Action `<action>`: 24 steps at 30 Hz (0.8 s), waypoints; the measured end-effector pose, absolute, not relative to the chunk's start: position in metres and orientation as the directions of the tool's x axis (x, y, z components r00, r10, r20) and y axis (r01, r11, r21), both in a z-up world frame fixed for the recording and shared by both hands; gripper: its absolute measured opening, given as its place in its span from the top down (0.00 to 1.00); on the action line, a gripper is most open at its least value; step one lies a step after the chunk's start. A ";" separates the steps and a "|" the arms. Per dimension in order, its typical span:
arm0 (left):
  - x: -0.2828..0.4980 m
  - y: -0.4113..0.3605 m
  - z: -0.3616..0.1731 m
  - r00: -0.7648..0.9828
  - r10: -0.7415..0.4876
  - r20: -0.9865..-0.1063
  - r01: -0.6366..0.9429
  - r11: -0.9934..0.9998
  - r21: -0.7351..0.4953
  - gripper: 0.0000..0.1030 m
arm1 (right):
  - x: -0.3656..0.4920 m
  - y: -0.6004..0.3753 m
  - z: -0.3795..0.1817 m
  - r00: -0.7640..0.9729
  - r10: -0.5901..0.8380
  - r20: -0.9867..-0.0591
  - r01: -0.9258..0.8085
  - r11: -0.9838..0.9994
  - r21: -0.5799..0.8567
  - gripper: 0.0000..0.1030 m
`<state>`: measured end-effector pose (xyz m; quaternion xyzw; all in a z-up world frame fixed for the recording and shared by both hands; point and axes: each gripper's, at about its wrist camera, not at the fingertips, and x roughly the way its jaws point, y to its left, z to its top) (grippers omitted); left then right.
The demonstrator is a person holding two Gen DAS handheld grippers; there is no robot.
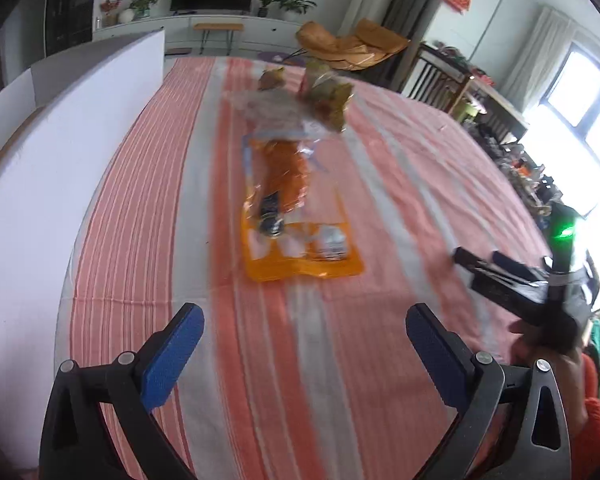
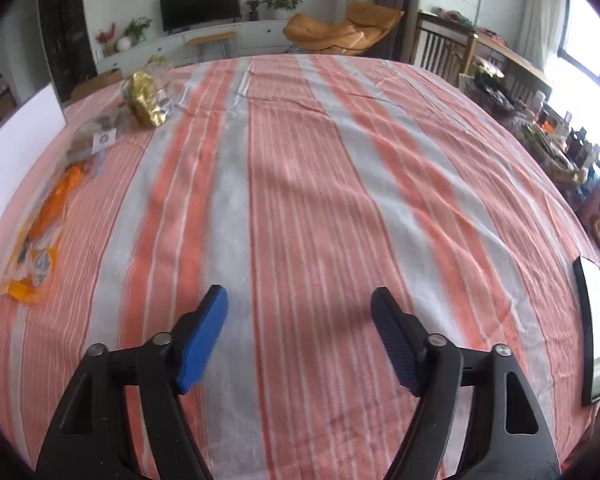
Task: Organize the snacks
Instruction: 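Move both grippers back over the remaining snacks on the table, then lower the left gripper toward the orange sausage bag and position around it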
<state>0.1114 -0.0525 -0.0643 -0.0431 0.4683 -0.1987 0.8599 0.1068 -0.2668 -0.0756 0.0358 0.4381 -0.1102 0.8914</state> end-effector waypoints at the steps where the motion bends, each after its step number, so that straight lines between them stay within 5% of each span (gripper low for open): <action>1: 0.114 -0.053 -0.072 0.487 -0.368 -0.792 0.299 0.922 -0.245 0.03 | 0.107 -0.266 -0.078 0.592 -0.167 -0.788 0.226 0.973 -0.036 0.20; 7: 0.117 -0.047 -0.097 0.500 -0.296 -0.814 0.312 0.938 -0.149 0.03 | 0.111 -0.272 -0.090 0.585 -0.136 -0.799 0.232 0.973 0.004 0.11; 24: 0.115 -0.060 -0.100 0.534 -0.199 -0.822 0.332 0.943 -0.013 0.00 | 0.108 -0.271 -0.088 0.582 -0.130 -0.803 0.225 0.974 0.005 0.07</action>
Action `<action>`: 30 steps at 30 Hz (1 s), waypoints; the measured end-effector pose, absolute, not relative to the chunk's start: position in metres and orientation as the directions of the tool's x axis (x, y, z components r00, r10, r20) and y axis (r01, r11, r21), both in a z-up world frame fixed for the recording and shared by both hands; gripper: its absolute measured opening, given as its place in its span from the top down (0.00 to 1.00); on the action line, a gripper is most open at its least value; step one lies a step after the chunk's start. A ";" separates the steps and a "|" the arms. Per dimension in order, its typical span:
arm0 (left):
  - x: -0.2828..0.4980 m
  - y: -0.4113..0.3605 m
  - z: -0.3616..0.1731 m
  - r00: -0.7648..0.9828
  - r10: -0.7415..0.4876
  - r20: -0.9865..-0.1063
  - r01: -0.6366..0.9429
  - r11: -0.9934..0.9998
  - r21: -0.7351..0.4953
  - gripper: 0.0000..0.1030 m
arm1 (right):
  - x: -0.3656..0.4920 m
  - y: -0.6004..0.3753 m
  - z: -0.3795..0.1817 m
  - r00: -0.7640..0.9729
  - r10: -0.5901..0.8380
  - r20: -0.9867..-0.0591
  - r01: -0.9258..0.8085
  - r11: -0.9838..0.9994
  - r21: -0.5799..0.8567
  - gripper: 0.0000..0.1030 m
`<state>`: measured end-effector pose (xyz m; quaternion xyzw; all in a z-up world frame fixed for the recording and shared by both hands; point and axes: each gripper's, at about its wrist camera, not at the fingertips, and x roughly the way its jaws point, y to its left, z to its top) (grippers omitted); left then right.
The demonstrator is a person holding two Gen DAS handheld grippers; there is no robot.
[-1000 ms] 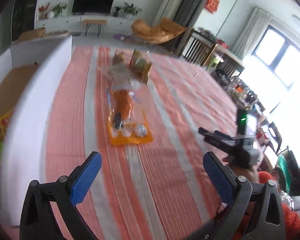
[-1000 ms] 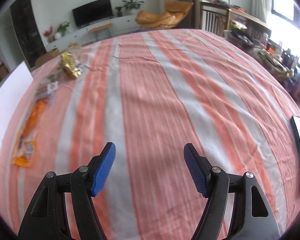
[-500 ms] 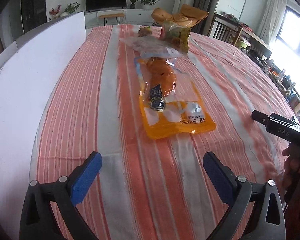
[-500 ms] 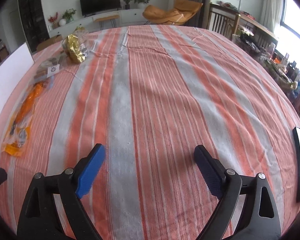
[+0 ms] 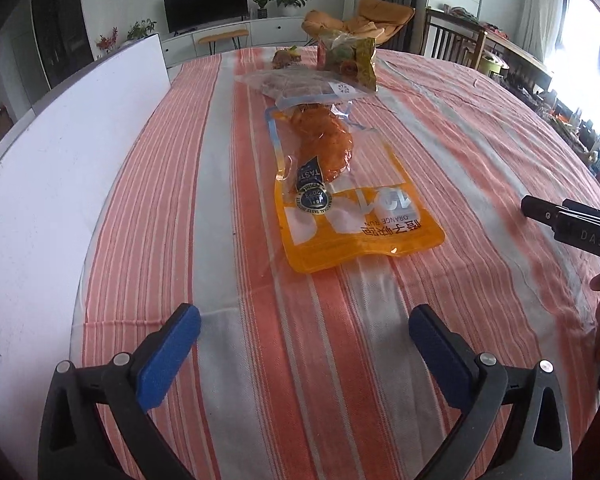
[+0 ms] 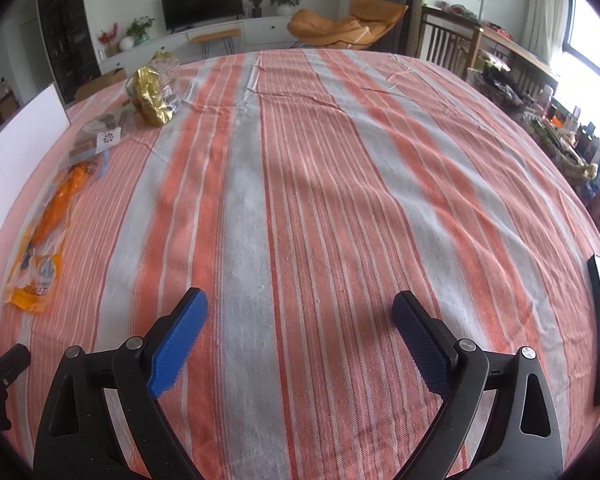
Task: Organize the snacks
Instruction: 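Lower the left gripper toward the orange sausage bag and position around it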
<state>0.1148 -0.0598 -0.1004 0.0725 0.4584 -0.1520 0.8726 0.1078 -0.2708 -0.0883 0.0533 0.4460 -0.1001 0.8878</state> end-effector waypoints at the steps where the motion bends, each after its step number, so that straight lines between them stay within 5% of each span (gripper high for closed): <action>1: 0.115 -0.060 -0.100 0.534 -0.198 -0.822 0.332 0.943 -0.012 0.00 | 0.108 -0.271 -0.088 0.582 -0.130 -0.803 0.225 0.974 0.005 0.07; 11: 0.110 -0.056 -0.099 0.522 -0.210 -0.827 0.336 0.942 -0.027 0.00 | 0.107 -0.271 -0.088 0.582 -0.130 -0.803 0.226 0.974 0.006 0.07; 18: 0.128 -0.059 -0.071 0.473 -0.346 -0.810 0.377 0.911 -0.168 0.00 | 0.107 -0.271 -0.088 0.582 -0.131 -0.803 0.226 0.974 0.005 0.07; 30: 0.247 -0.095 -0.095 0.420 -0.182 -0.889 0.310 0.949 -0.048 0.00 | 0.106 -0.271 -0.087 0.582 -0.131 -0.803 0.227 0.974 0.006 0.06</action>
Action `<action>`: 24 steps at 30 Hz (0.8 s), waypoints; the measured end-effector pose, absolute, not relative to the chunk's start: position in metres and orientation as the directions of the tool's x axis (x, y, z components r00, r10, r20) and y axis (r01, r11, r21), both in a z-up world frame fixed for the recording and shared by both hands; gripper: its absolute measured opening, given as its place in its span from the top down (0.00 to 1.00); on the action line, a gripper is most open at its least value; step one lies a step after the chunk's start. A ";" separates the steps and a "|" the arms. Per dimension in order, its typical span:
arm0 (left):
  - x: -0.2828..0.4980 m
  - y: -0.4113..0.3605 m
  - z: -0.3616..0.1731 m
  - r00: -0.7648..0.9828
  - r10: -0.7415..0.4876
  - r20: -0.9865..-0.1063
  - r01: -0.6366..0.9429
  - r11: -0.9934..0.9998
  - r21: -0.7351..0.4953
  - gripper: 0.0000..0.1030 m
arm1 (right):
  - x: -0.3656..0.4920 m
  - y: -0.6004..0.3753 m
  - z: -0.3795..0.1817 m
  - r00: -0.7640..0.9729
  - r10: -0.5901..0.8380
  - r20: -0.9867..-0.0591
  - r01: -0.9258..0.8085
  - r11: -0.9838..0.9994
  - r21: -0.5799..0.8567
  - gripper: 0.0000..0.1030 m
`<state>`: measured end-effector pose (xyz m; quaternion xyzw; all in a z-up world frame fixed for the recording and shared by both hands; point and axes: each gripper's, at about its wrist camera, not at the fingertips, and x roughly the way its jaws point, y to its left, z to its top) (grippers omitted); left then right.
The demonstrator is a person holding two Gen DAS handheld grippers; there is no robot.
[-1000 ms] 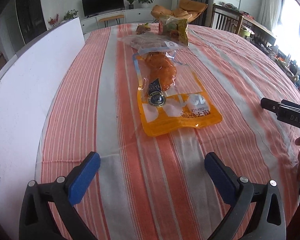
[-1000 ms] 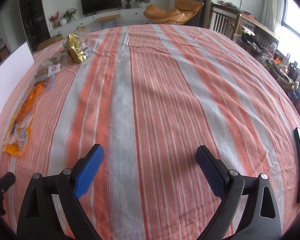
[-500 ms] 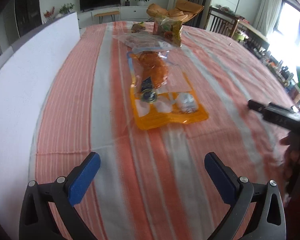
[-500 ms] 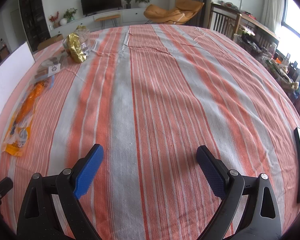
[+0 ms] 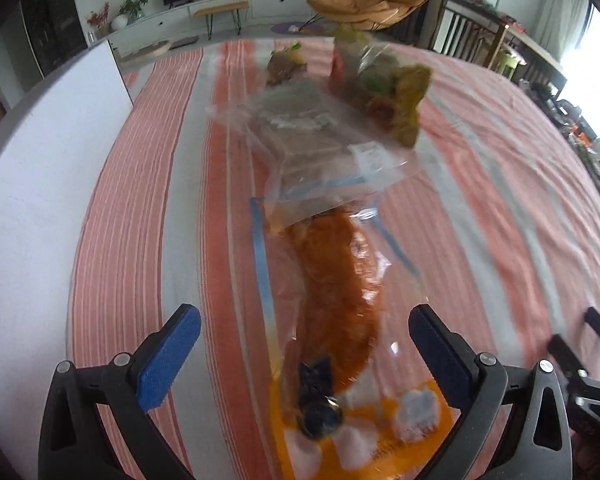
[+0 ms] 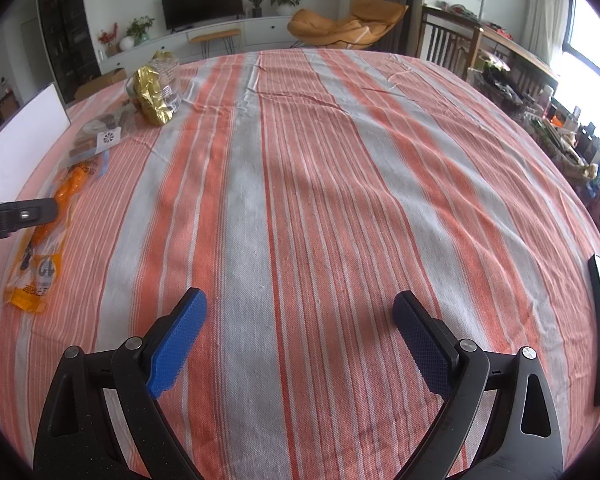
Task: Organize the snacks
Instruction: 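Lower the left gripper toward the orange sausage bag and position around it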
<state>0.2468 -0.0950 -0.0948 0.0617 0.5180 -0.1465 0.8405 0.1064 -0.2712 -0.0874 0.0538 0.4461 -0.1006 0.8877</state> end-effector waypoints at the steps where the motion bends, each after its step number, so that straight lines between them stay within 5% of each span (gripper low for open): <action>1: 0.246 -0.094 -0.097 0.431 -0.193 -0.881 0.317 0.947 -0.052 0.00 | 0.106 -0.271 -0.087 0.582 -0.131 -0.803 0.227 0.974 0.006 0.06; 16: 0.241 -0.073 -0.096 0.474 -0.216 -0.854 0.279 0.956 -0.087 0.00 | 0.107 -0.270 -0.087 0.581 -0.130 -0.804 0.227 0.974 0.006 0.05; 18: 0.237 -0.072 -0.097 0.489 -0.208 -0.847 0.278 0.958 -0.075 0.06 | 0.107 -0.270 -0.087 0.581 -0.130 -0.804 0.226 0.974 0.006 0.05; 22: 0.223 -0.066 -0.091 0.513 -0.234 -0.826 0.284 0.954 -0.094 0.48 | 0.107 -0.270 -0.087 0.581 -0.130 -0.804 0.227 0.974 0.006 0.05; 24: 0.214 -0.057 -0.091 0.509 -0.246 -0.825 0.276 0.954 -0.115 0.52 | 0.107 -0.270 -0.087 0.581 -0.130 -0.804 0.227 0.974 0.006 0.05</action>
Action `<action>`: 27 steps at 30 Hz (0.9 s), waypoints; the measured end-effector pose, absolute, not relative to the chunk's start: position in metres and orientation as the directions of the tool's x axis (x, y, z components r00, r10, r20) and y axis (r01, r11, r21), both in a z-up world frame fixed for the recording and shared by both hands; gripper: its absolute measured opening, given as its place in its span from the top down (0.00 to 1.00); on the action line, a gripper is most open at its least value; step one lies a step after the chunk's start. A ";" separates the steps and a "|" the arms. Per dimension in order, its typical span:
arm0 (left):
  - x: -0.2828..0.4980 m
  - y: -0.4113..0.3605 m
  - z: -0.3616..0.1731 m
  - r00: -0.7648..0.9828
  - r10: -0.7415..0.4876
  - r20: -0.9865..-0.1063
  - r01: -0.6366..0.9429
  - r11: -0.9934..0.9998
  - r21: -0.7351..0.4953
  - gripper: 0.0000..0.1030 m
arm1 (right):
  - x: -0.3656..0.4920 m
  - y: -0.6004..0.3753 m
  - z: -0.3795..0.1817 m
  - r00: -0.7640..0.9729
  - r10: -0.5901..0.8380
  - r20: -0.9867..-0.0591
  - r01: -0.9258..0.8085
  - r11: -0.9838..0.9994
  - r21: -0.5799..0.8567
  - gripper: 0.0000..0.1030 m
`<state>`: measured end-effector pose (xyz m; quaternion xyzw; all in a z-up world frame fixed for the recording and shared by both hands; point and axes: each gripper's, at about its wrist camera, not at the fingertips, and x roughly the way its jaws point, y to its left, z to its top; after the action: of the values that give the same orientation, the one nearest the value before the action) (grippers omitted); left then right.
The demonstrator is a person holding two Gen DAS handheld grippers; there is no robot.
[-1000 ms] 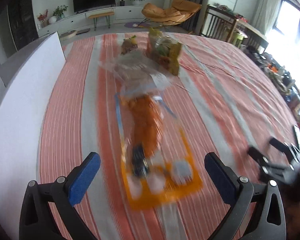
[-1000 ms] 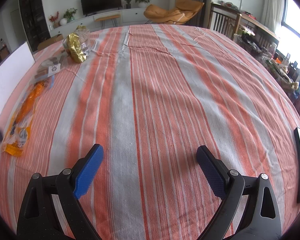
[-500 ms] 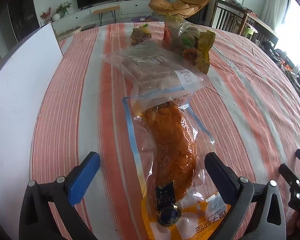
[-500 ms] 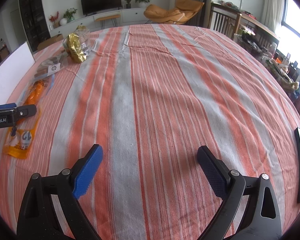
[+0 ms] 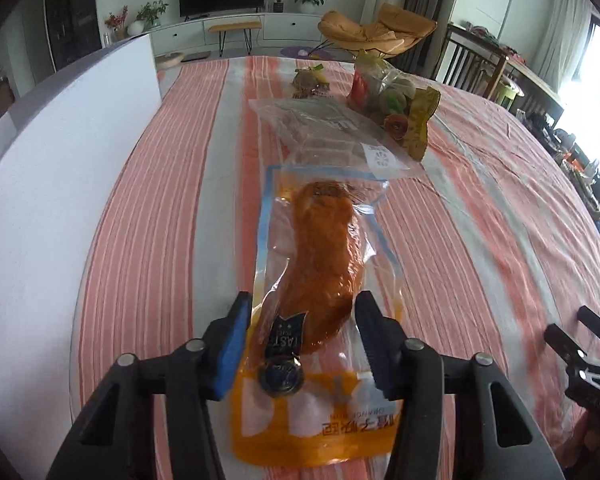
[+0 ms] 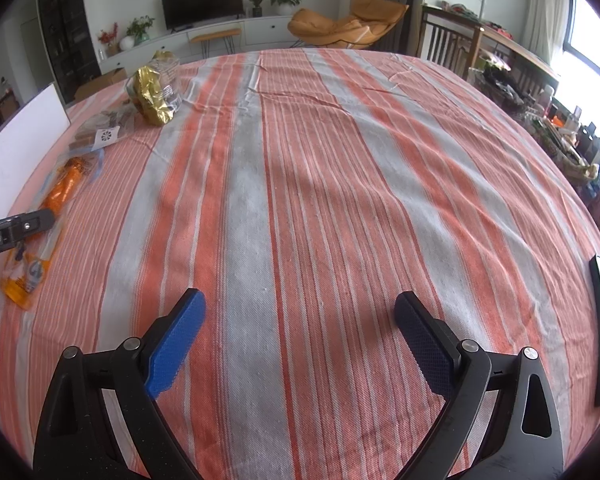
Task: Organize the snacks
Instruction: 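Lower the left gripper toward the orange sausage bag and position around it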
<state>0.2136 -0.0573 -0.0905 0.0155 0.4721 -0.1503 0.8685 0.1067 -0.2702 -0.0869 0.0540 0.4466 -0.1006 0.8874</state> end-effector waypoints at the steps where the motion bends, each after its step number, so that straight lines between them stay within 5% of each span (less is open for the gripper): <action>1: 0.208 -0.053 -0.091 0.510 -0.248 -0.824 0.277 0.954 -0.115 0.54 | 0.107 -0.270 -0.087 0.581 -0.130 -0.804 0.227 0.974 0.006 0.05; 4: 0.187 -0.043 -0.090 0.495 -0.241 -0.835 0.286 0.952 -0.105 0.63 | 0.107 -0.270 -0.087 0.581 -0.130 -0.804 0.227 0.974 0.006 0.05; 7: 0.163 -0.033 -0.090 0.483 -0.219 -0.848 0.283 0.955 -0.085 0.61 | 0.107 -0.270 -0.087 0.581 -0.130 -0.804 0.227 0.974 0.006 0.05; 9: 0.156 -0.027 -0.091 0.481 -0.216 -0.850 0.269 0.959 -0.092 0.37 | 0.106 -0.270 -0.087 0.581 -0.130 -0.804 0.227 0.974 0.006 0.05; 10: 0.156 -0.026 -0.092 0.480 -0.216 -0.850 0.264 0.960 -0.095 0.13 | 0.106 -0.270 -0.087 0.581 -0.130 -0.804 0.227 0.974 0.006 0.05; 11: 0.157 -0.025 -0.093 0.484 -0.217 -0.848 0.259 0.961 -0.098 0.05 | 0.106 -0.270 -0.087 0.581 -0.130 -0.804 0.227 0.974 0.006 0.05; 27: 0.181 -0.046 -0.106 0.547 -0.141 -0.825 0.238 0.971 -0.009 0.00 | 0.106 -0.270 -0.087 0.580 -0.130 -0.804 0.228 0.974 0.007 0.05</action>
<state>0.1813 -0.0463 -0.1062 0.0521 0.4634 -0.1080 0.8780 0.1061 -0.2701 -0.0866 0.0546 0.4468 -0.1010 0.8873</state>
